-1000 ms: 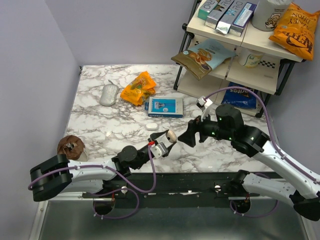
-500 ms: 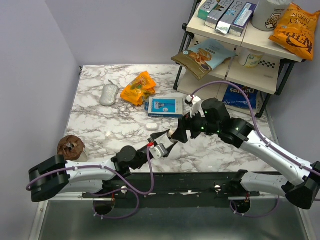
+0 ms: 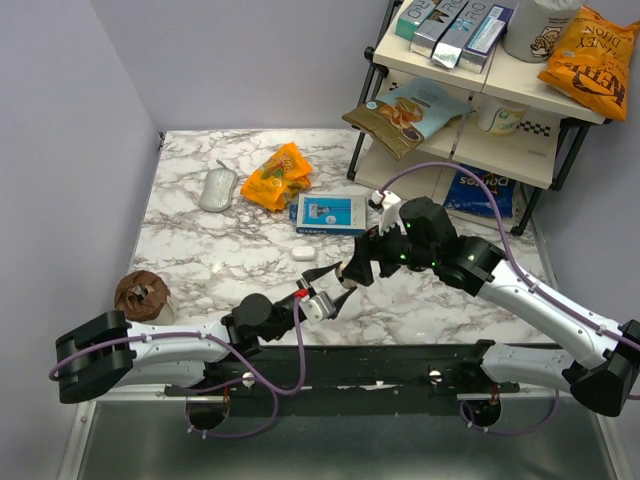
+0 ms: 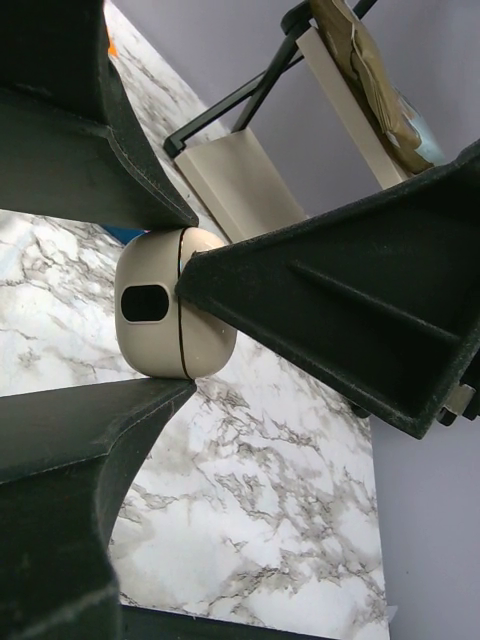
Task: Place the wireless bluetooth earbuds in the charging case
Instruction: Open the charging case.
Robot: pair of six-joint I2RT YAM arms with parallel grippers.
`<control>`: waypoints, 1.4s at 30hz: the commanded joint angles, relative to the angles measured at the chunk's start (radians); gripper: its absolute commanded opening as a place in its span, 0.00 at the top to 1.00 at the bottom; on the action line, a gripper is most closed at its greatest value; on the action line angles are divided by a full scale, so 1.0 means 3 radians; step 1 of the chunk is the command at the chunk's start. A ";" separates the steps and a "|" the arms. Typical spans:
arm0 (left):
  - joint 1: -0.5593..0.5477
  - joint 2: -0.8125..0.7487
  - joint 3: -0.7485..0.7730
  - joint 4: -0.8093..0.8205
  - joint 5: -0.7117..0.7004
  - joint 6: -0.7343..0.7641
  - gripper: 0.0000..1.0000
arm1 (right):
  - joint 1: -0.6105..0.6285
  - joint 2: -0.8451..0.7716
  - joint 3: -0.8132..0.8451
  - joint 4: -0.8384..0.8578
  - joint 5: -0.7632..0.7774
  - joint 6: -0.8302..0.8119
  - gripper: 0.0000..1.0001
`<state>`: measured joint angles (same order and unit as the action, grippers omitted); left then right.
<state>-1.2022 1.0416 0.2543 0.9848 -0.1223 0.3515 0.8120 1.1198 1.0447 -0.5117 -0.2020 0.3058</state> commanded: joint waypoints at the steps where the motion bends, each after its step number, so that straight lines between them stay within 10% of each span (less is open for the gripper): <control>1: -0.0042 -0.0097 0.0047 0.0082 0.0019 0.0055 1.00 | 0.0003 -0.0102 0.0046 -0.0094 0.0223 0.0009 0.13; 29: -0.0052 -0.0210 0.0001 0.0077 -0.0073 0.0071 1.00 | -0.0022 -0.0496 -0.0092 0.0074 0.0122 0.0080 0.13; 42: -0.0083 -0.0205 0.0052 0.0128 -0.0058 0.0091 1.00 | -0.0037 -0.0281 -0.0138 0.0295 -0.0324 0.0208 0.39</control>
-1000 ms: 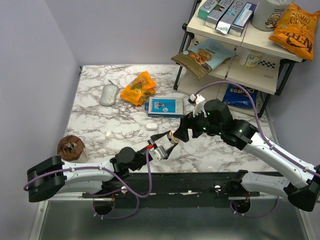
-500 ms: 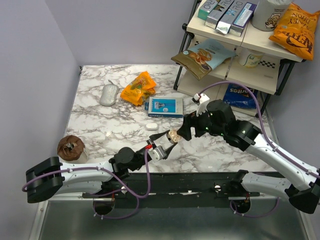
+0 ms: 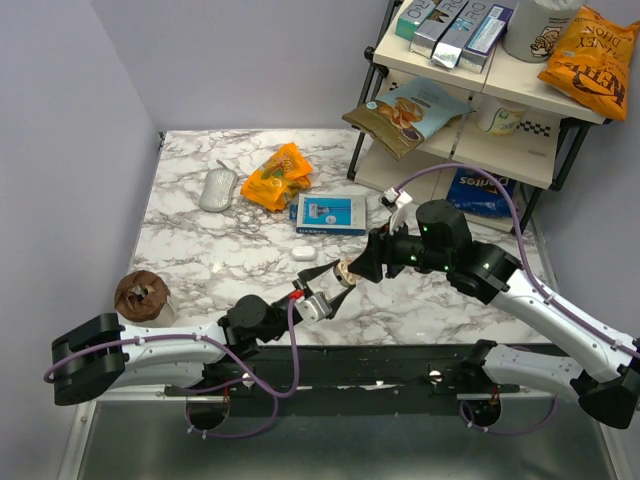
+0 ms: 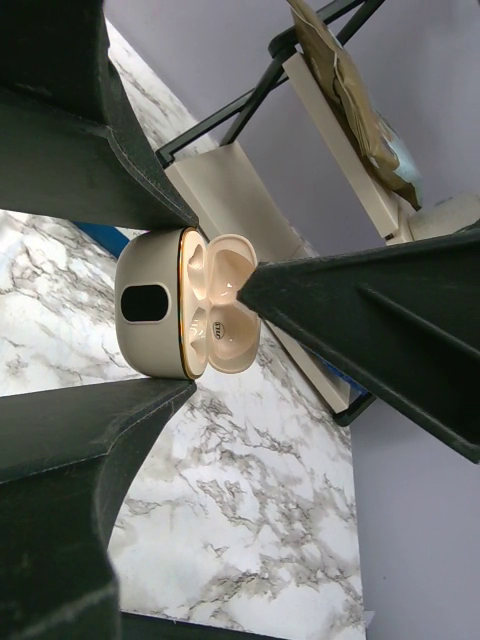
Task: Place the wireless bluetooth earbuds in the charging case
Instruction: Open the charging case, then adjust the charging case.
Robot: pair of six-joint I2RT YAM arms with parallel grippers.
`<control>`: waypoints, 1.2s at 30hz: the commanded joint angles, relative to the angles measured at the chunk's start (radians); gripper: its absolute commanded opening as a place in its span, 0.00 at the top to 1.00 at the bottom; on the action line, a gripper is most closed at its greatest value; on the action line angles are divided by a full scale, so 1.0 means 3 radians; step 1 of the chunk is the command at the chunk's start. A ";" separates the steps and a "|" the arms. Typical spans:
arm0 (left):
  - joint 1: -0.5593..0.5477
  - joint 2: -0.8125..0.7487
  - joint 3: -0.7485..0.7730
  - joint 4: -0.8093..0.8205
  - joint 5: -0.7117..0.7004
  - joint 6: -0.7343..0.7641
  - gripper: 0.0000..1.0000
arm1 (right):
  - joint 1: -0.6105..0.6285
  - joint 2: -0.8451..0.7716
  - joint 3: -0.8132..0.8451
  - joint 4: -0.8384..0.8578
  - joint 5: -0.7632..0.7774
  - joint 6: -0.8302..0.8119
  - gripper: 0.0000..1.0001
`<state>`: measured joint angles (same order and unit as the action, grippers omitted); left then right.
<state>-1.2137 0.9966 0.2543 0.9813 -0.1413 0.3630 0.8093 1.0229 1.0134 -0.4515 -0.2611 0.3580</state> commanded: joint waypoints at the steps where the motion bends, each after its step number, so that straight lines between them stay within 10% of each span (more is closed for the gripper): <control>1: -0.0045 -0.0060 0.0052 0.0139 0.0006 0.0053 1.00 | -0.0029 0.0052 -0.0034 0.0094 -0.0122 0.0034 0.41; 16: -0.0066 -0.0111 0.0052 0.0129 -0.0035 0.0084 1.00 | -0.0049 0.0139 -0.0065 0.0078 -0.0096 0.0008 0.61; 23: -0.0066 -0.0080 0.0124 -0.0034 -0.0132 0.0017 1.00 | -0.0049 0.0052 -0.0034 0.0032 -0.0030 -0.0104 0.86; 32: -0.0066 0.0032 0.0436 -0.0740 -0.0582 -0.0345 0.31 | -0.0049 -0.0086 0.0145 -0.0198 0.0068 -0.0293 0.99; 33: -0.0066 0.0032 0.0436 -0.0735 -0.0597 -0.0366 0.06 | -0.0044 -0.0096 0.0160 -0.0218 0.0068 -0.0309 0.99; 36: -0.0055 0.0042 0.0466 -0.0806 -0.0649 -0.0402 0.01 | -0.0044 -0.0137 0.0217 -0.0285 0.0047 -0.0365 0.99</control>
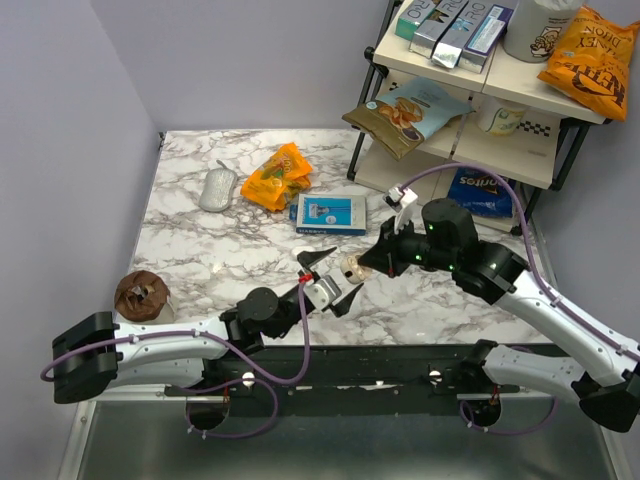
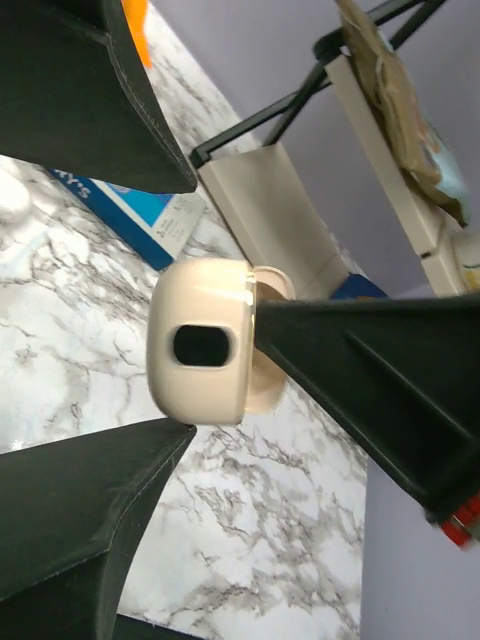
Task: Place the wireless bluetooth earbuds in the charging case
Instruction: Adjust the charging case.
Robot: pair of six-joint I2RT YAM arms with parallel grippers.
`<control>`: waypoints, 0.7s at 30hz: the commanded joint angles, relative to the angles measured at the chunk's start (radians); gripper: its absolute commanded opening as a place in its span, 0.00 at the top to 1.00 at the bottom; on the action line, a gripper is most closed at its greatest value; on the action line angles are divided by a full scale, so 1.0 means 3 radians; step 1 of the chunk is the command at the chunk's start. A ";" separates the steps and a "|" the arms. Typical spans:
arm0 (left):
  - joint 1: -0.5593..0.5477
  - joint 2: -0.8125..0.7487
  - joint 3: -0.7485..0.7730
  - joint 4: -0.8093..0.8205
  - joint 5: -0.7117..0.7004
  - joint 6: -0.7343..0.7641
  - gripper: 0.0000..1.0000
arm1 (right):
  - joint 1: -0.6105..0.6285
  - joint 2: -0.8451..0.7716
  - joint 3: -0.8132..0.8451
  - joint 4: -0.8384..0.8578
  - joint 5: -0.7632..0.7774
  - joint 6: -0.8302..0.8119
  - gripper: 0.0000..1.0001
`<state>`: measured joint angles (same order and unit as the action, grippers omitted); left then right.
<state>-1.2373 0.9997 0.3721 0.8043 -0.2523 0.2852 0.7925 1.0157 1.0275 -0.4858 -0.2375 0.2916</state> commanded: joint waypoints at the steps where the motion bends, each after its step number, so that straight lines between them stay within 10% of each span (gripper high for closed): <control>1: 0.0024 0.0032 0.0094 -0.0257 -0.0299 -0.0158 0.01 | 0.0007 -0.0133 0.0180 -0.0185 -0.0032 -0.0149 0.99; 8: 0.0120 -0.0080 0.0252 -0.0589 -0.0489 -0.0546 0.01 | 0.0007 -0.0251 0.0175 -0.0237 0.0183 -0.0281 0.99; 21: 0.1296 -0.0072 0.0737 -0.1100 0.3299 -0.1886 0.01 | 0.0078 -0.0727 -0.0102 0.0178 -0.0066 -0.1432 0.99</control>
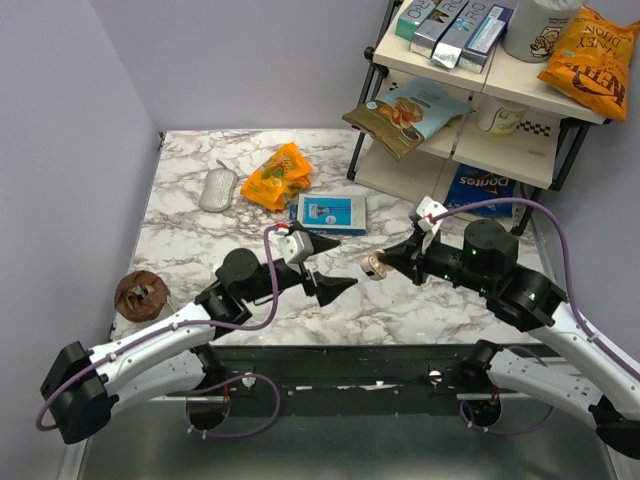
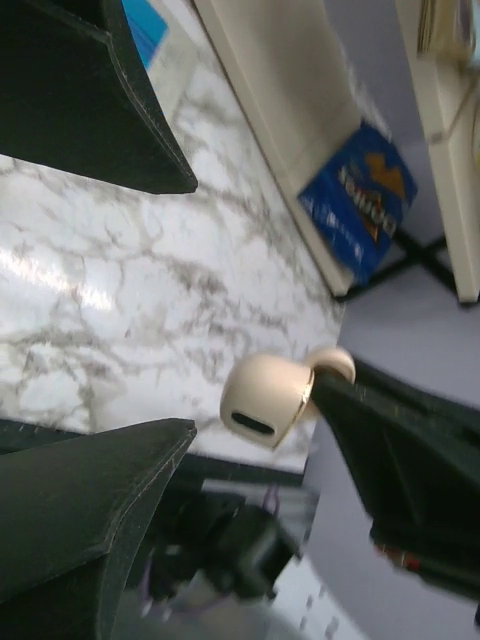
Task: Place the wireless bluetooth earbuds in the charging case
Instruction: Adjust the charging case.
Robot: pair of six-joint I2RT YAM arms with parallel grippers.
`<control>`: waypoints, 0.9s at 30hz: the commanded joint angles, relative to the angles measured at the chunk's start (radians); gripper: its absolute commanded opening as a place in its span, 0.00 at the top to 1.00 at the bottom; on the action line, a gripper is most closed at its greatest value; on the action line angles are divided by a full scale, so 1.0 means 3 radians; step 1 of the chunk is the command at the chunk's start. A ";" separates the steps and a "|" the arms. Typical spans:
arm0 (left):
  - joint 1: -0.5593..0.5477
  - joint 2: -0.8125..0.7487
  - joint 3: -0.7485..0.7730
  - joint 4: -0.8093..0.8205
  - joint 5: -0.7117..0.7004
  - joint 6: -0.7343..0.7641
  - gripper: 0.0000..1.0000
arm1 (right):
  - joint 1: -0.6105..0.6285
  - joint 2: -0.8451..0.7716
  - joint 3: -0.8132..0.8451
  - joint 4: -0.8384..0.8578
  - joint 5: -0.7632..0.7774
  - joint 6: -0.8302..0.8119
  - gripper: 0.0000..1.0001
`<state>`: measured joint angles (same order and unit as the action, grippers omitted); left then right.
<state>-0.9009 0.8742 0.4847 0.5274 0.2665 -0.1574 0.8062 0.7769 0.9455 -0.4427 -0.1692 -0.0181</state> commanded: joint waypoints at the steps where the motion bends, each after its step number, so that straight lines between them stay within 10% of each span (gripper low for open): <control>1: 0.0201 0.0434 0.0434 -0.0208 0.1713 -0.0416 0.01 | 0.0033 0.0145 0.0228 -0.0047 -0.0336 -0.0420 0.99; 21: 0.0231 0.0972 0.0772 -0.0009 0.2236 -0.0401 0.39 | 0.0109 0.0381 0.0382 -0.0196 -0.0413 -0.0441 0.99; 27: 0.0257 0.0962 0.0772 -0.0070 0.2057 -0.0426 0.27 | 0.0125 0.0371 0.0392 -0.0217 -0.0382 -0.0446 0.99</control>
<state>-0.8326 1.1633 0.7052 0.4908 0.9009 -0.2790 0.8330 0.8917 1.0550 -0.4973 -0.2771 -0.1333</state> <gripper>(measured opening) 0.657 0.041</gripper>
